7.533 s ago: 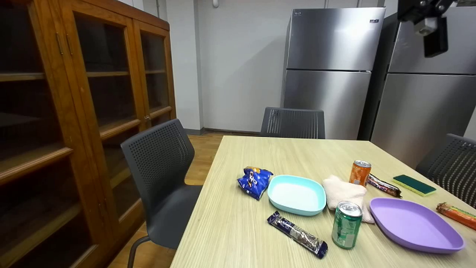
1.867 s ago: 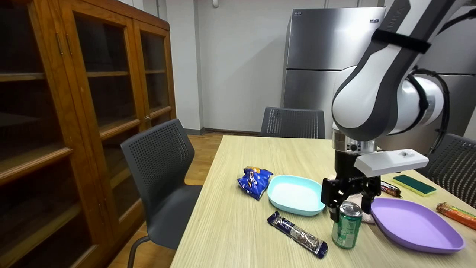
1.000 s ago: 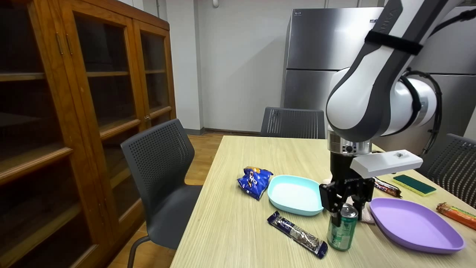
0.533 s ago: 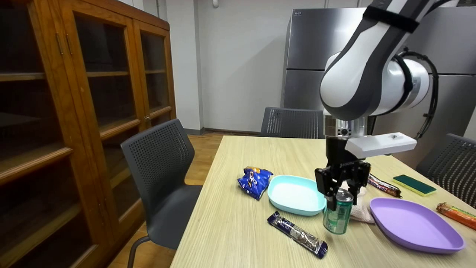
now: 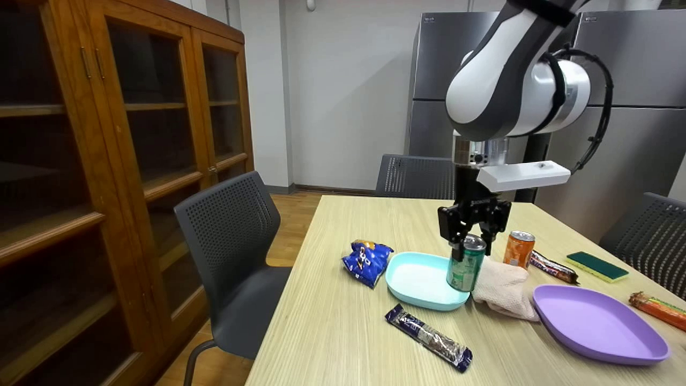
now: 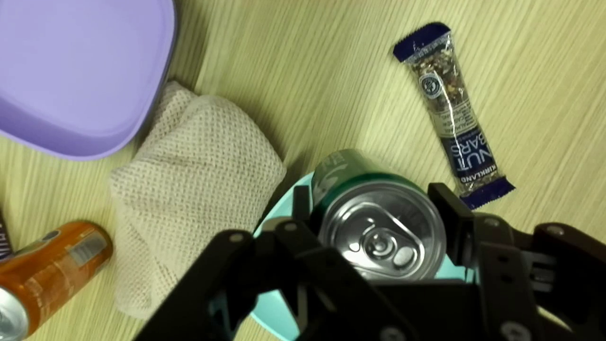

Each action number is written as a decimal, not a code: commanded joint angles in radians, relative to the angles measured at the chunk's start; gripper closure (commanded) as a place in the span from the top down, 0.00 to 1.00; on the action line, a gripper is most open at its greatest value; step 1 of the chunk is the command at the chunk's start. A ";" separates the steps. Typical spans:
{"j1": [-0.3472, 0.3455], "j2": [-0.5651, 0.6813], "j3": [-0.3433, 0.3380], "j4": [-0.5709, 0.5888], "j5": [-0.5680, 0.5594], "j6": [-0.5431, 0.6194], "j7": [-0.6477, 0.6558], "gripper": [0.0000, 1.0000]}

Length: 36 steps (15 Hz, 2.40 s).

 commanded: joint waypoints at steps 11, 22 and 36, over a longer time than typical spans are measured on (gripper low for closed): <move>-0.009 0.241 0.018 0.281 0.020 -0.073 -0.063 0.38; 0.016 0.260 0.002 0.271 -0.009 -0.058 -0.035 0.38; -0.005 0.169 0.037 0.215 0.025 -0.097 -0.078 1.00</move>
